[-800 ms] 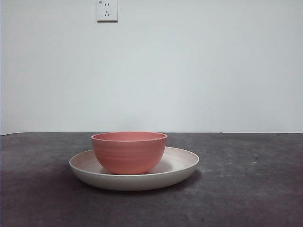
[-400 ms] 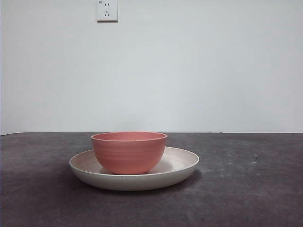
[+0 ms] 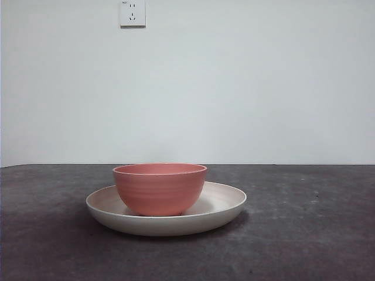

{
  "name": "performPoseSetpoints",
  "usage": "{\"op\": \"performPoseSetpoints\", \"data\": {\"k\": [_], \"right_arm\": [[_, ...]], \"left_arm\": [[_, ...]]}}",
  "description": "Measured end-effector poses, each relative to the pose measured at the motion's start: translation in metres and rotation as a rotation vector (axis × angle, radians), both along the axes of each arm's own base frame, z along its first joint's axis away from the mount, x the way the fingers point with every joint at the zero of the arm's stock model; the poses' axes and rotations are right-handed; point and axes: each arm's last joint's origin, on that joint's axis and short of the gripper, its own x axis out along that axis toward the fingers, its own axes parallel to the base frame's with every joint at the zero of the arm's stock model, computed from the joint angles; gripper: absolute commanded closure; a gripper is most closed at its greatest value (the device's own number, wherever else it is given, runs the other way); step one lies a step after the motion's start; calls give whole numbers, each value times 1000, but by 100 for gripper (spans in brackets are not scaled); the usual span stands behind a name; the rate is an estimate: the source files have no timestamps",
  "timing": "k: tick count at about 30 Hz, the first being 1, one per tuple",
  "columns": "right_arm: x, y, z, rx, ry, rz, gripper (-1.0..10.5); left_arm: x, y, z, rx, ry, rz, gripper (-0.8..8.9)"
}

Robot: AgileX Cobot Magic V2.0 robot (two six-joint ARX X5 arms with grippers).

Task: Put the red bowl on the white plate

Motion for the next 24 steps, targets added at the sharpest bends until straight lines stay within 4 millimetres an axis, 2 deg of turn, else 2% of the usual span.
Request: {"op": "performPoseSetpoints", "data": {"k": [5, 10, 14, 24], "right_arm": [[0, 0, 0, 0, 0, 0, 929], [0, 0, 0, 0, 0, 0, 929], [0, 0, 0, 0, 0, 0, 929], [0, 0, 0, 0, 0, 0, 929]], "left_arm": [[4, 9, 1, -10, -11, 82, 785], [5, 34, -7, -34, -47, 269, 785], [7, 52, -31, -72, -122, 440, 785], [18, 72, -127, -92, -397, 670, 784]]}}
